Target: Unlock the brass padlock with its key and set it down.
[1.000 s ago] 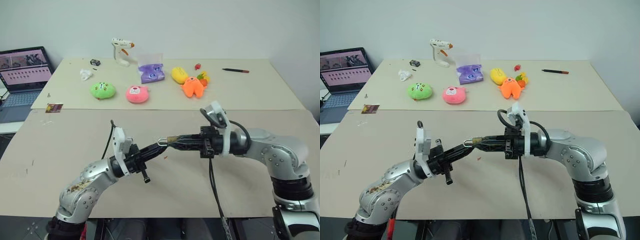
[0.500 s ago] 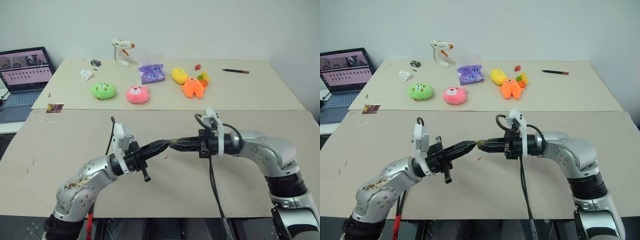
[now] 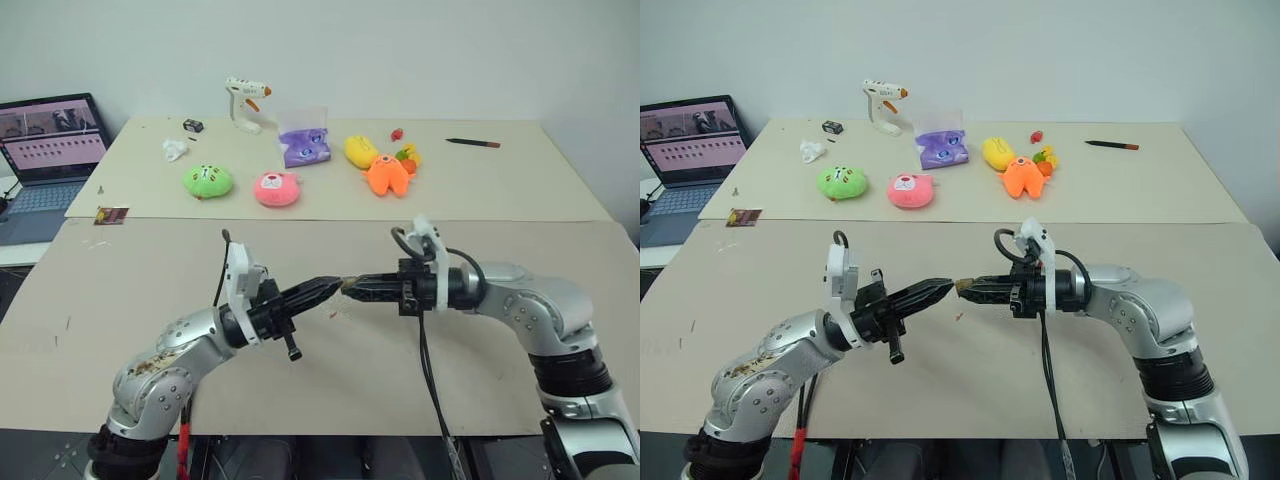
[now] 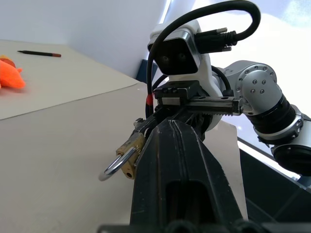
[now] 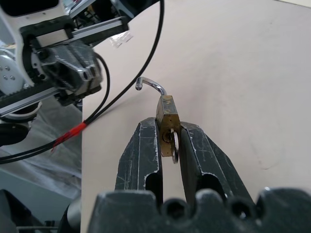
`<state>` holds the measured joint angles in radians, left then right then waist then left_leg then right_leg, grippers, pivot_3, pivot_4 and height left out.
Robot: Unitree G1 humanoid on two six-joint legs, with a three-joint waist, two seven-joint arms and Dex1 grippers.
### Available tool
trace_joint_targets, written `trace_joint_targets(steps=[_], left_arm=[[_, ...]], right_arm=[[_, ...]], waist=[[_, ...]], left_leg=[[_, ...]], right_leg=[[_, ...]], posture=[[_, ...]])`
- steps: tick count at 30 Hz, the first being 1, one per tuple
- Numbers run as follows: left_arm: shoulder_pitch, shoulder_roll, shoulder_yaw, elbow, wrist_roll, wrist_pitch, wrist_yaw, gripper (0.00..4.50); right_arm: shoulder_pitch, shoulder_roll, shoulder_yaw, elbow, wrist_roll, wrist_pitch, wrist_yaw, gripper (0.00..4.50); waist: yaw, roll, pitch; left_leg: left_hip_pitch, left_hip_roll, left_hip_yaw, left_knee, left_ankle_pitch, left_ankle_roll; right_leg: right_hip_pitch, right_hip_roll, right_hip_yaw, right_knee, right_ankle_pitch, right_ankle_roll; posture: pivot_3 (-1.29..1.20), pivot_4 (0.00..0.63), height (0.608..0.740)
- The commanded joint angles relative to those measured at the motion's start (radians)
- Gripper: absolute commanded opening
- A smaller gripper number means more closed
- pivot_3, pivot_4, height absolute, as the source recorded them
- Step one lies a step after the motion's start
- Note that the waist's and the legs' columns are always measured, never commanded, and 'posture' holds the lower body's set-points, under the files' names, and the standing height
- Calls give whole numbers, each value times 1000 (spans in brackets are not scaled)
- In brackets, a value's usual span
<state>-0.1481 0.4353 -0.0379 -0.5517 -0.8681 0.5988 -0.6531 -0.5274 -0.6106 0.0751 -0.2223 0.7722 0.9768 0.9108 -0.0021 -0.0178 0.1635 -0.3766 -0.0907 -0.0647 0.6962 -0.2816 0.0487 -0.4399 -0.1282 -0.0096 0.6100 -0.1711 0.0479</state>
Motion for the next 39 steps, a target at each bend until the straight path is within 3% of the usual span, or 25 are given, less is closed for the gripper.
trace_joint_targets(steps=[1, 24, 39], left_arm=[[-5, 5, -1, -22, -20, 11, -16, 19], [-91, -7, 30, 95, 37, -21, -51, 19], [-177, -21, 85, 140, 35, -1, -17, 19]], right_arm=[[-31, 10, -42, 15, -8, -38, -9, 154], [31, -35, -131, -126, 174, 75, 1, 154], [64, -53, -62, -99, 94, 22, 10, 154]], waist=[[0, 0, 0], [12, 0, 0], [12, 0, 0]], left_leg=[[0, 0, 0, 0, 0, 0], [0, 0, 0, -1, 0, 0], [0, 0, 0, -1, 0, 0]], right_leg=[[0, 0, 0, 0, 0, 0], [0, 0, 0, -1, 0, 0], [0, 0, 0, -1, 0, 0]], posture=[[0, 150, 740], [0, 150, 740], [0, 150, 740]])
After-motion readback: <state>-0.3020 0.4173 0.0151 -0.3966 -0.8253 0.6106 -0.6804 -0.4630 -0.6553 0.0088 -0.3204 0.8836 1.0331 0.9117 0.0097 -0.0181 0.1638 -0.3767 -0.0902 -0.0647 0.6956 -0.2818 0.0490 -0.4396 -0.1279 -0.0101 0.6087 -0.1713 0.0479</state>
